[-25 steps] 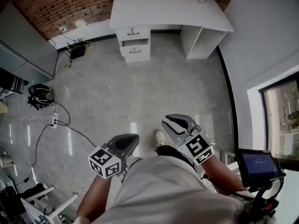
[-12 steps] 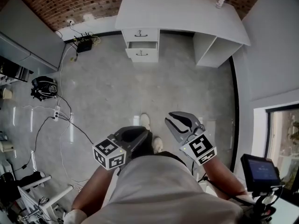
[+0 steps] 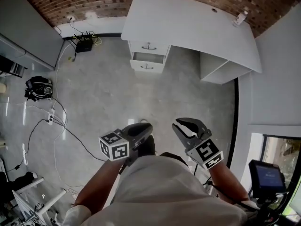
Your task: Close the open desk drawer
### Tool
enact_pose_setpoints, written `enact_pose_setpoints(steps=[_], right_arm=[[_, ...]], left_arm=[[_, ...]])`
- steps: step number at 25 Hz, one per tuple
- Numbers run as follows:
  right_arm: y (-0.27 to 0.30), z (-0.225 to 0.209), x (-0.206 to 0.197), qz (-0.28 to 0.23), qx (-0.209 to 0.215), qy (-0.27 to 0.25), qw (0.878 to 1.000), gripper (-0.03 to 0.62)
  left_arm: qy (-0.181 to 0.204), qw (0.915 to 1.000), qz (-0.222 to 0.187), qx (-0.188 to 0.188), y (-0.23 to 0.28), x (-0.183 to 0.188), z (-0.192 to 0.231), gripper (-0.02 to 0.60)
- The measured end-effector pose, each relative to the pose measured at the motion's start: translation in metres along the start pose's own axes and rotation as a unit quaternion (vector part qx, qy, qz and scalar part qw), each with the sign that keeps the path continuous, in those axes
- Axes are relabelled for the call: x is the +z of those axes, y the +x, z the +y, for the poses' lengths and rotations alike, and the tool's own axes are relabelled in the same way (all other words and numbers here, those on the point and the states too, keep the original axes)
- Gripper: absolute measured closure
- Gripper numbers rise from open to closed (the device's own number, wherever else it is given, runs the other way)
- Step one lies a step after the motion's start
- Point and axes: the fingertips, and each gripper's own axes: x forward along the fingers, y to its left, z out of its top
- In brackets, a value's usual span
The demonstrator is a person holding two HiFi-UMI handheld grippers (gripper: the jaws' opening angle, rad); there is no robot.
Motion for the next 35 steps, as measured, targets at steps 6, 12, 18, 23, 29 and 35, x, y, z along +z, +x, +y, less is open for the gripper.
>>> enact_pose_setpoints(steps=[6, 12, 18, 23, 29, 35], right_arm=[[0.076, -0.063, 0.036, 0.029, 0.032, -0.026, 0.999, 0.543], [0.154, -0.096, 0.044, 0.070, 0.097, -0.049, 0.992, 0.545], [0.240, -0.147, 0.015, 0.129, 0.177, -0.111, 0.969, 0.546], [0.301, -0.192, -0.005, 0.171, 0.206, -0.140, 0.953, 0.546], [0.361, -0.244, -0.058, 0.220, 0.245, -0.172, 0.928, 0.546], [0.405, -0.265, -0.086, 0.245, 0.249, -0.198, 0.916, 0.546]], left_arm=[[-0.058, 0.9980, -0.026, -0.006, 0.033, 0.044, 0.084, 0.546], [-0.132, 0.9887, -0.068, 0.022, 0.060, 0.057, 0.175, 0.546], [-0.252, 0.9607, -0.112, 0.034, 0.127, 0.022, 0.287, 0.546], [-0.309, 0.9331, -0.177, 0.051, 0.170, 0.019, 0.382, 0.546], [-0.351, 0.9030, -0.232, 0.087, 0.232, -0.001, 0.500, 0.546], [-0.366, 0.8858, -0.267, 0.099, 0.252, -0.011, 0.577, 0.546]])
